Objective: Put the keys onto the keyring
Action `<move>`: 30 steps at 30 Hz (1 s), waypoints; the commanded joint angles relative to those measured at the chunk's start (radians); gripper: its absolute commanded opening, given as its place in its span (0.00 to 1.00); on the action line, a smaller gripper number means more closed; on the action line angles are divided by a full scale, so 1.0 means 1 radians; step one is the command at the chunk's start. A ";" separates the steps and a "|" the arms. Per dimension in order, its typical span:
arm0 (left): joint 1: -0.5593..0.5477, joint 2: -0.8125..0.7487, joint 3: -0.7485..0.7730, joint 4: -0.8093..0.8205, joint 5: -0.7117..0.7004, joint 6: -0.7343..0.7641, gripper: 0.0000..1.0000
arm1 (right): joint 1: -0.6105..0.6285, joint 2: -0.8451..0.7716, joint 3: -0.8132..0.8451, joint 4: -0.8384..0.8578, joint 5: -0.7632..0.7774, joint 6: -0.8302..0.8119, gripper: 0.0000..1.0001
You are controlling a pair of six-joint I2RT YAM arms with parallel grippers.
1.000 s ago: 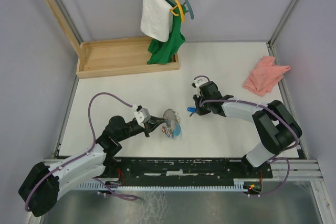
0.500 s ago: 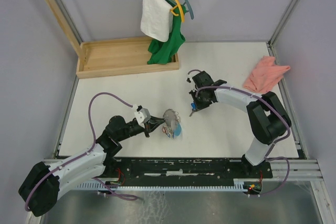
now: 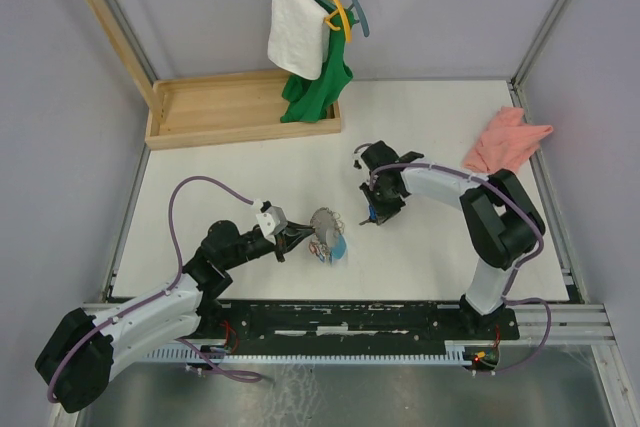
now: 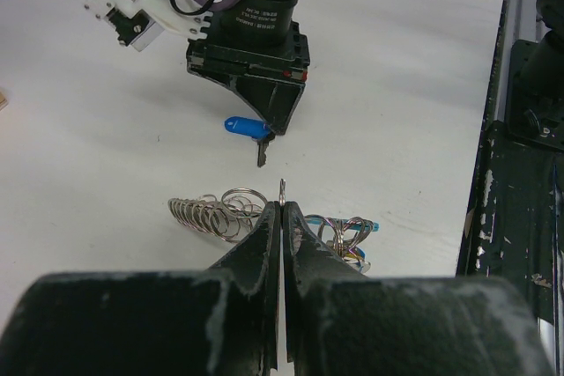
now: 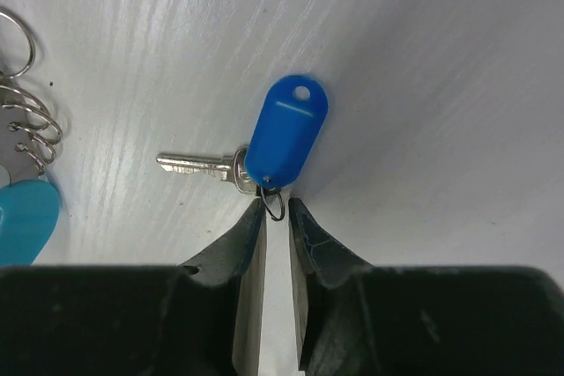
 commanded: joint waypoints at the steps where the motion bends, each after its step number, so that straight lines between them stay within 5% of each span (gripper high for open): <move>1: 0.002 -0.009 0.050 0.049 0.022 0.032 0.03 | 0.006 -0.127 -0.071 0.089 0.031 0.004 0.26; 16: 0.002 -0.010 0.047 0.057 0.021 0.029 0.03 | 0.088 -0.523 -0.596 0.796 0.155 0.041 0.38; 30: 0.001 -0.003 0.048 0.063 0.028 0.028 0.03 | 0.089 -0.485 -0.710 0.989 0.143 -0.050 0.35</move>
